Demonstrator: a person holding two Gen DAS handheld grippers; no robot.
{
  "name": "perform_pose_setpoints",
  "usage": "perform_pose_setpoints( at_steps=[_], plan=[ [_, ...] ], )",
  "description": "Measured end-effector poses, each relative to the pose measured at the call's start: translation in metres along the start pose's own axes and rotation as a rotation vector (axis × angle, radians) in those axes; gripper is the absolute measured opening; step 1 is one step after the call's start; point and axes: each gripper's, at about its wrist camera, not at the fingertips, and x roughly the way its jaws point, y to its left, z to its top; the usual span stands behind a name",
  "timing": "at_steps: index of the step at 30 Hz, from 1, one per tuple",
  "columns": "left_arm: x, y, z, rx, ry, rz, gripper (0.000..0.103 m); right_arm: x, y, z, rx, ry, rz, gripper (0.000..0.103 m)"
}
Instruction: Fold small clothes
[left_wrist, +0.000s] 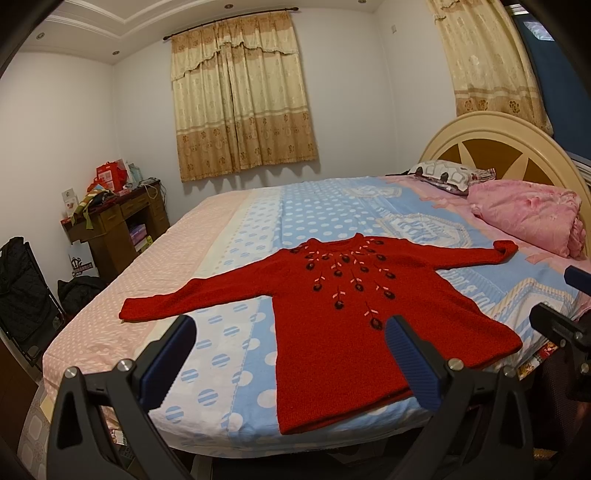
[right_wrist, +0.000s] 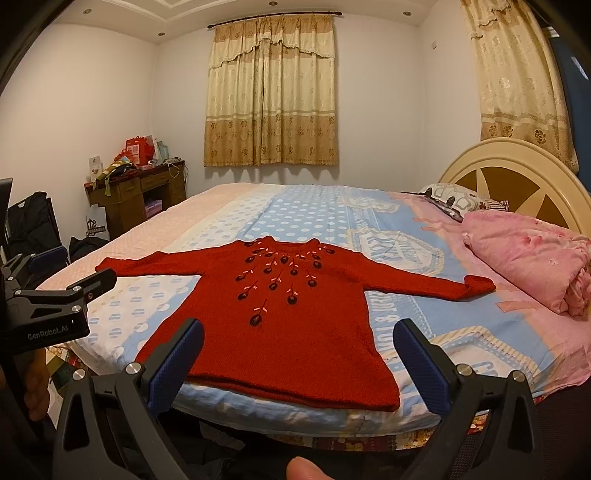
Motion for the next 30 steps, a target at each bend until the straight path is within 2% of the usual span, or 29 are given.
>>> perform_pose_setpoints(
  at_steps=[30],
  plan=[
    [0.0008, 0.0014, -0.0013, -0.003, 0.003, 0.0, 0.103, 0.0014, 0.0058, -0.0053, -0.003, 0.016, 0.006, 0.102]
  ],
)
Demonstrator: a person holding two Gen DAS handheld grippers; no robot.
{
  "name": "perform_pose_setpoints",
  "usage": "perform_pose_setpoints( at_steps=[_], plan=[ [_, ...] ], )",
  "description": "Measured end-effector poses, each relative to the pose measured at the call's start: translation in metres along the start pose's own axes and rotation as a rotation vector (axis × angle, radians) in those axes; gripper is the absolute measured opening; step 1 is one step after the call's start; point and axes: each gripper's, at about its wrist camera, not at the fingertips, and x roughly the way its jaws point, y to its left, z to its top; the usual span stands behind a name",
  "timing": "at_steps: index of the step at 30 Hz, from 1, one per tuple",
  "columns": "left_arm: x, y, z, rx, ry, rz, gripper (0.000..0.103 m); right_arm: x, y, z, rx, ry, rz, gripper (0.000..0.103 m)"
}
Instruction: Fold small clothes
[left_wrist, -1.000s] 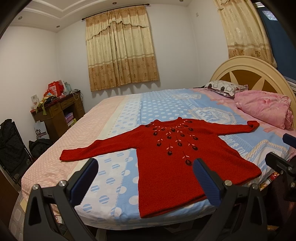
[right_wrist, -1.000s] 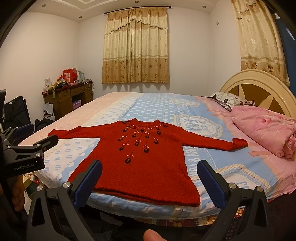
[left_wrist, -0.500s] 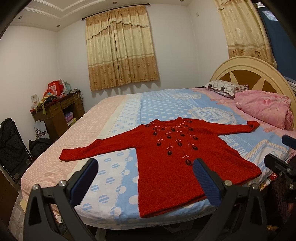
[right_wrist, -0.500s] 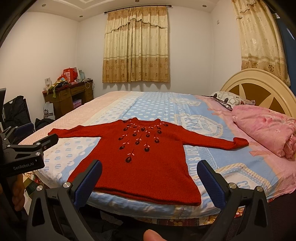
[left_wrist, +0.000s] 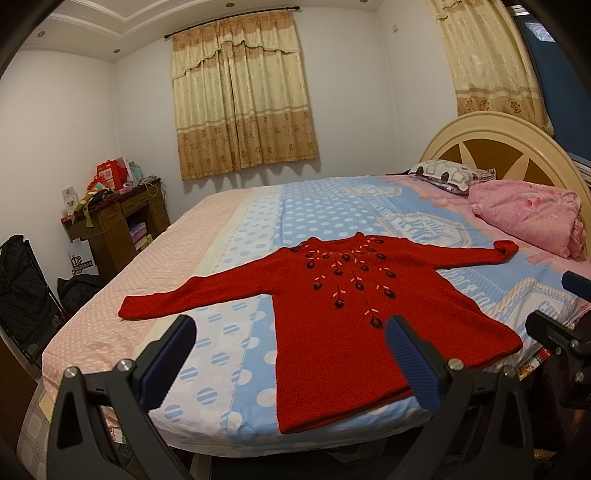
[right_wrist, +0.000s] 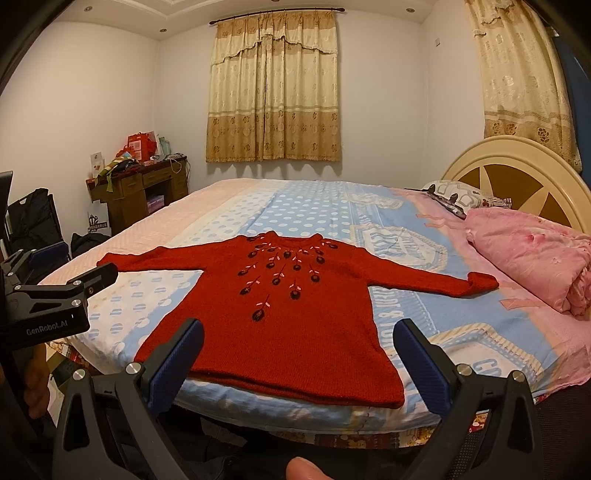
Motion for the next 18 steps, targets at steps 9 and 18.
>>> perform_pose_setpoints(
  at_steps=[9, 18],
  plan=[
    [0.0004, 0.0007, -0.0012, -0.001, 0.001, 0.0, 0.103, 0.0004, 0.0016, -0.0017, -0.002, 0.008, 0.002, 0.102],
    [0.0012, 0.0028, -0.0047, -0.001, 0.005, 0.001, 0.103, 0.0035, -0.0008, 0.0032, -0.003, 0.025, 0.007, 0.102]
  ],
)
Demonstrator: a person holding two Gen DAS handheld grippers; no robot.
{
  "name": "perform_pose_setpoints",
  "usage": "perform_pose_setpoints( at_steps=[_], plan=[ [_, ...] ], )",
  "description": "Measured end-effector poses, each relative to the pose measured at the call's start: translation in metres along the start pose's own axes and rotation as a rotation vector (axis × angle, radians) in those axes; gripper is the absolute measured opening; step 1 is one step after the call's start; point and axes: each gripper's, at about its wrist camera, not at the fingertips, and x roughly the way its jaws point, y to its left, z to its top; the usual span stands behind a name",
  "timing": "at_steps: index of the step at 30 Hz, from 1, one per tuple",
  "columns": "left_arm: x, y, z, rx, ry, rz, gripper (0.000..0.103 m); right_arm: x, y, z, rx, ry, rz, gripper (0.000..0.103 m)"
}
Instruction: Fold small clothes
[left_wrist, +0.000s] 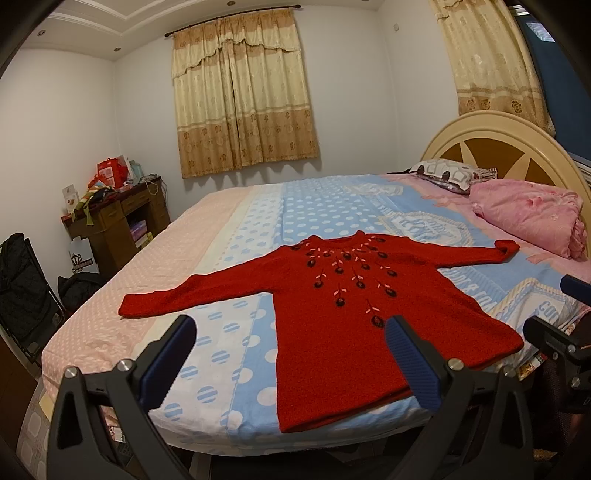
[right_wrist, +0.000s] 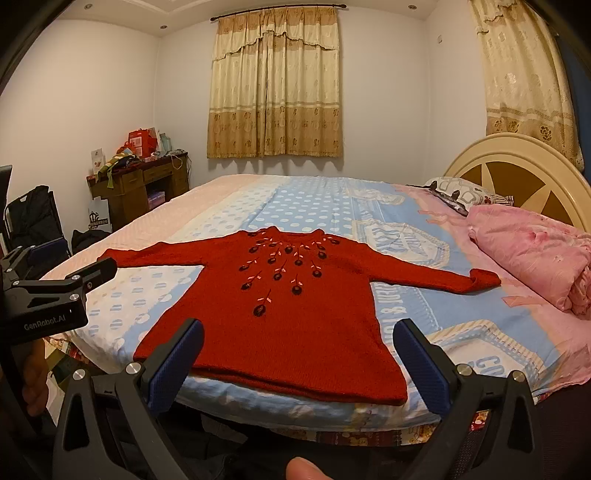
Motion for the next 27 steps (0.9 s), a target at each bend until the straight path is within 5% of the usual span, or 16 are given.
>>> perform_pose_setpoints(
  at_steps=[19, 27],
  plan=[
    [0.026, 0.007, -0.01, 0.005, 0.026, 0.011, 0.103, 0.038, -0.015, -0.008, -0.006, 0.07, 0.028, 0.102],
    [0.085, 0.031, 0.009, 0.091, 0.034, 0.129, 0.103, 0.105, -0.106, 0.001, 0.123, 0.161, -0.068, 0.102]
  ],
)
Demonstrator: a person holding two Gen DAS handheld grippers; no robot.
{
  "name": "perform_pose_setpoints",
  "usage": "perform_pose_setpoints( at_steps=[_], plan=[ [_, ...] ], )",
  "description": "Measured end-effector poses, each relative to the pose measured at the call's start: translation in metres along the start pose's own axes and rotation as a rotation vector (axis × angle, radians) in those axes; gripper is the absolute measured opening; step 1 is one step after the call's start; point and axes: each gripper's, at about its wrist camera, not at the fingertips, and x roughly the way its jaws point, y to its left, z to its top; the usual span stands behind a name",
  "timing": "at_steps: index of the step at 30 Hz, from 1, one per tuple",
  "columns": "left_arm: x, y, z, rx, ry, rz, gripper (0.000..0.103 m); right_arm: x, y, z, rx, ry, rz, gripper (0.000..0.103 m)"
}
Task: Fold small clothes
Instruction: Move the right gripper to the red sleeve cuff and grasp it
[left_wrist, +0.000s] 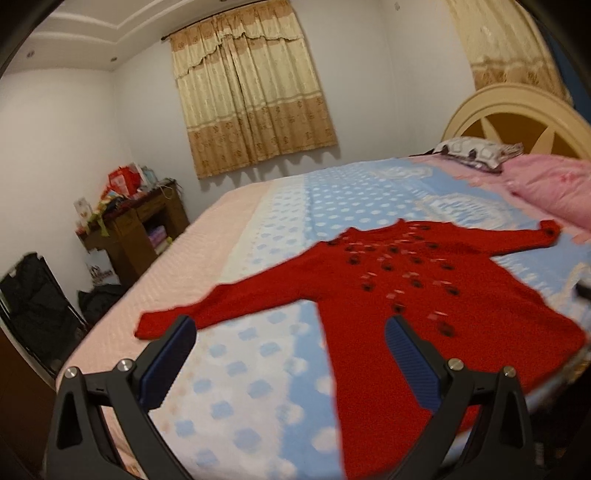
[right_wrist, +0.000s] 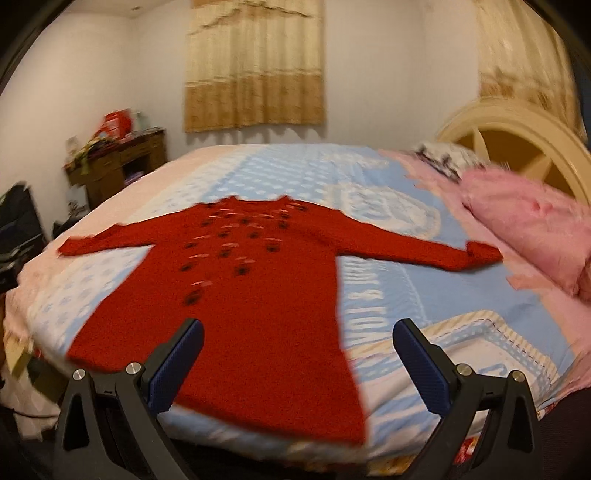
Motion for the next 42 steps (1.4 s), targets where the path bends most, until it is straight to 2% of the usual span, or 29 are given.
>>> perform_pose_setpoints(
  at_steps=[2, 5, 7, 9, 15, 20, 26, 29, 30, 32, 34, 36, 42],
  plan=[
    [0.025, 0.005, 0.005, 0.019, 0.025, 0.028, 0.103, 0.023, -0.039, 0.014, 0.097, 0.028, -0.023, 0.102],
    [0.065, 0.01, 0.011, 0.027, 0.068, 0.055, 0.103, 0.052, -0.084, 0.036, 0.171, 0.057, -0.121, 0.098],
    [0.092, 0.014, 0.015, 0.027, 0.095, 0.081, 0.103, 0.076, -0.116, 0.052, 0.203, 0.09, -0.197, 0.085],
    [0.118, 0.019, 0.017, 0.011, 0.115, 0.109, 0.103, 0.1, -0.146, 0.065, 0.237, 0.133, -0.257, 0.076],
    [0.175, 0.028, 0.025, -0.027, 0.164, 0.158, 0.103, 0.157, -0.205, 0.098, 0.248, 0.224, -0.423, 0.062],
    [0.215, 0.034, 0.02, -0.061, 0.229, 0.164, 0.103, 0.203, -0.231, 0.118, 0.244, 0.286, -0.505, 0.062],
    [0.241, 0.033, 0.011, -0.101, 0.277, 0.149, 0.103, 0.256, -0.256, 0.126, 0.224, 0.394, -0.591, 0.062],
    [0.25, 0.032, 0.006, -0.124, 0.297, 0.129, 0.103, 0.266, -0.268, 0.126, 0.231, 0.409, -0.624, 0.059],
    [0.254, 0.032, 0.006, -0.129, 0.303, 0.124, 0.103, 0.268, -0.271, 0.126, 0.236, 0.411, -0.626, 0.05],
    [0.258, 0.033, 0.004, -0.14, 0.312, 0.11, 0.103, 0.269, -0.276, 0.126, 0.26, 0.401, -0.607, 0.041],
    [0.259, 0.036, 0.002, -0.157, 0.318, 0.1, 0.103, 0.271, -0.275, 0.127, 0.244, 0.4, -0.601, 0.024],
    [0.26, 0.037, 0.001, -0.166, 0.321, 0.094, 0.103, 0.268, -0.273, 0.13, 0.246, 0.387, -0.588, 0.015],
    [0.262, 0.034, 0.0, -0.165, 0.319, 0.078, 0.103, 0.25, -0.258, 0.149, 0.25, 0.298, -0.522, 0.009]
  ],
)
